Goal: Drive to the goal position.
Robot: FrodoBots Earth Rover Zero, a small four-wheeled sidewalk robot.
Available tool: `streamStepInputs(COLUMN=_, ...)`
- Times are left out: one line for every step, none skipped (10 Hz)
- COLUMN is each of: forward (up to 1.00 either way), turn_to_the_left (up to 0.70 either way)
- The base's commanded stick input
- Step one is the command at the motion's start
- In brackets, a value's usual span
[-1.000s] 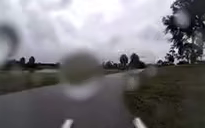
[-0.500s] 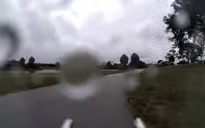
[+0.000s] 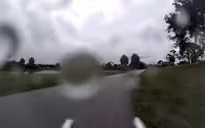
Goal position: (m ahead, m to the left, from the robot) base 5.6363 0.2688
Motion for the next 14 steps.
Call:
streamStepInputs(forward=0.70, turn_to_the_left=0.00)
streamStepInputs(forward=0.70, turn_to_the_left=0.00)
streamStepInputs(forward=0.70, turn_to_the_left=0.00)
streamStepInputs(forward=0.70, turn_to_the_left=-0.12)
streamStepInputs(forward=0.70, turn_to_the_left=-0.31)
streamStepInputs(forward=0.70, turn_to_the_left=-0.35)
streamStepInputs(forward=0.70, turn_to_the_left=-0.35)
streamStepInputs(forward=0.70, turn_to_the_left=-0.35)
streamStepInputs(forward=0.70, turn_to_the_left=-0.35)
streamStepInputs(forward=0.70, turn_to_the_left=-0.35)
streamStepInputs(forward=0.70, turn_to_the_left=-0.35)
streamStepInputs(forward=0.70, turn_to_the_left=-0.35)
streamStepInputs(forward=0.70, turn_to_the_left=-0.35)
streamStepInputs(forward=0.70, turn_to_the_left=-0.35)
